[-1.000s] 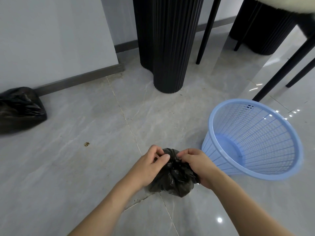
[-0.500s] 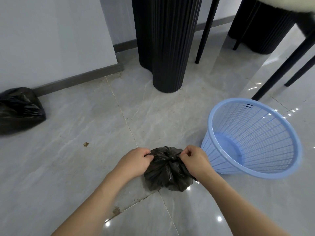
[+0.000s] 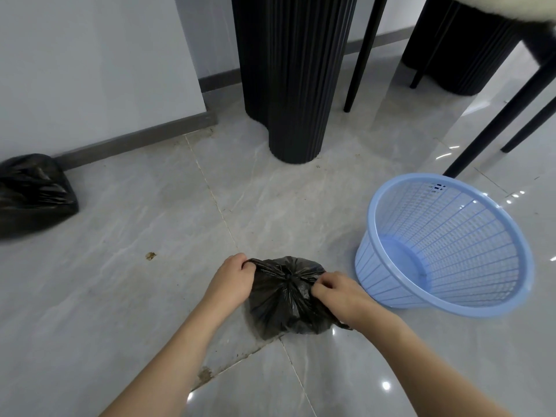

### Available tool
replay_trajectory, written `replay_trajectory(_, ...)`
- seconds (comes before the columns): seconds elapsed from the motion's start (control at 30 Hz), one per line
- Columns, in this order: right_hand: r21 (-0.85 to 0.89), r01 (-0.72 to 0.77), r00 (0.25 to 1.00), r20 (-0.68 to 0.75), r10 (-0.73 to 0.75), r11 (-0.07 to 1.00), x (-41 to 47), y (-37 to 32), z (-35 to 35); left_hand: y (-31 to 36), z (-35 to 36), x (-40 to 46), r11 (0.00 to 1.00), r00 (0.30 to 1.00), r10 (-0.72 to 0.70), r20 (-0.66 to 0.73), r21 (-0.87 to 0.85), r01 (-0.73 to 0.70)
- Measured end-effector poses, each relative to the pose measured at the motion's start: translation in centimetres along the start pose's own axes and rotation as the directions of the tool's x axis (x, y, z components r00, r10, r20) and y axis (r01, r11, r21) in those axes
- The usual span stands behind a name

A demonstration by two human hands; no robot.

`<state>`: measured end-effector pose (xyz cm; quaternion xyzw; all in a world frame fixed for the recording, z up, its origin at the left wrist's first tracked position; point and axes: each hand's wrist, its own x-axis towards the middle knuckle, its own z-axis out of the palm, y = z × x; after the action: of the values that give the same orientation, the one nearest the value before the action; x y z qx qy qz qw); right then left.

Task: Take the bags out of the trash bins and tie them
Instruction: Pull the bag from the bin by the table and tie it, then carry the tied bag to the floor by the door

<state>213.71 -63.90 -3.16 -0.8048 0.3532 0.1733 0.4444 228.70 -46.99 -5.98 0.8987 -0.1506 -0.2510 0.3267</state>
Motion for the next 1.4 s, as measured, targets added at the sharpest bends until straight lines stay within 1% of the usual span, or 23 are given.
replay_trajectory(0.07,-0.142,0.042,0.999,0.014,-0.041,0.989,0.2,0.2,0.3,-0.1,0.5,-0.4,0.994,0.999,0.023,0.026,-0.110,-0.020)
replay_trajectory(0.1,-0.219,0.059,0.998,0.008,-0.058,0.974,0.2,0.3,0.4,-0.3,0.7,-0.7,0.992,0.998,0.052,0.045,-0.121,-0.046)
replay_trajectory(0.13,-0.277,0.067,0.998,0.000,-0.070,0.959,0.2,0.3,0.4,-0.6,0.9,-1.0,0.991,0.993,0.095,0.070,-0.098,-0.088)
replay_trajectory(0.2,-0.333,0.063,0.997,-0.027,-0.076,0.941,0.1,0.3,0.3,-1.1,1.1,-1.6,0.981,0.970,0.192,0.153,-0.037,-0.188)
replay_trajectory(0.27,-0.332,0.056,0.994,-0.069,-0.084,0.941,0.1,0.2,0.3,-1.1,1.5,-1.8,0.960,0.939,0.264,0.221,0.037,-0.278)
replay_trajectory(0.33,-0.291,0.065,0.991,-0.093,-0.096,0.954,0.0,0.1,0.3,-1.2,2.3,-1.7,0.930,0.920,0.301,0.250,0.136,-0.341)
replay_trajectory(0.43,-0.239,0.061,0.992,-0.091,-0.085,0.969,-0.2,0.2,0.5,-1.3,3.2,-1.3,0.892,0.915,0.340,0.217,0.234,-0.387)
replay_trajectory(0.57,-0.208,0.045,0.992,-0.110,-0.069,0.977,0.0,0.4,0.5,-0.8,3.3,-1.2,0.907,0.933,0.317,0.173,0.234,-0.351)
replay_trajectory(0.63,-0.196,0.043,0.990,-0.125,-0.069,0.980,0.3,0.2,0.6,-0.4,3.2,-1.2,0.930,0.948,0.278,0.153,0.206,-0.305)
replay_trajectory(0.77,-0.039,0.006,0.989,-0.146,-0.011,0.999,1.0,-0.5,0.3,0.3,2.8,-1.2,0.984,0.980,0.165,0.110,0.041,-0.171)
replay_trajectory(0.87,-0.088,0.011,0.985,-0.173,-0.026,0.996,1.4,-1.3,0.1,1.0,2.1,-1.2,0.992,0.991,0.110,0.077,-0.069,-0.105)
replay_trajectory(0.97,-0.120,0.037,0.971,-0.230,-0.064,0.992,1.8,-2.6,-0.6,2.6,0.6,-0.8,0.985,0.995,0.079,0.060,-0.161,-0.069)
replay_trajectory(1.0,-0.104,0.052,0.967,-0.241,-0.076,0.993,1.9,-3.2,-1.0,3.4,0.0,-0.6,0.981,0.996,0.068,0.049,-0.187,-0.058)
replay_trajectory(1.07,0.015,0.095,0.969,-0.230,-0.089,0.995,2.1,-4.9,-1.9,5.3,-1.5,-0.3,0.975,0.999,0.047,0.007,-0.220,-0.044)
replay_trajectory(1.13,0.129,0.143,0.975,-0.190,-0.117,0.981,2.1,-6.7,-3.2,7.4,-3.2,-0.1,0.974,0.999,0.033,-0.043,-0.223,-0.041)
replay_trajectory(1.17,0.152,0.165,0.974,-0.178,-0.138,0.974,2.0,-7.7,-4.0,8.5,-4.2,0.0,0.975,0.997,0.030,-0.064,-0.219,-0.043)
replay_trajectory(1.27,0.172,0.225,0.966,-0.165,-0.197,0.959,1.6,-10.4,-6.4,11.3,-7.3,-0.3,0.983,0.994,0.027,-0.110,-0.176,-0.046)
replay_trajectory(1.4,0.140,0.272,0.957,-0.141,-0.252,0.952,0.4,-15.5,-8.3,13.3,-12.5,-1.4,0.993,0.984,0.010,-0.177,-0.118,-0.031)
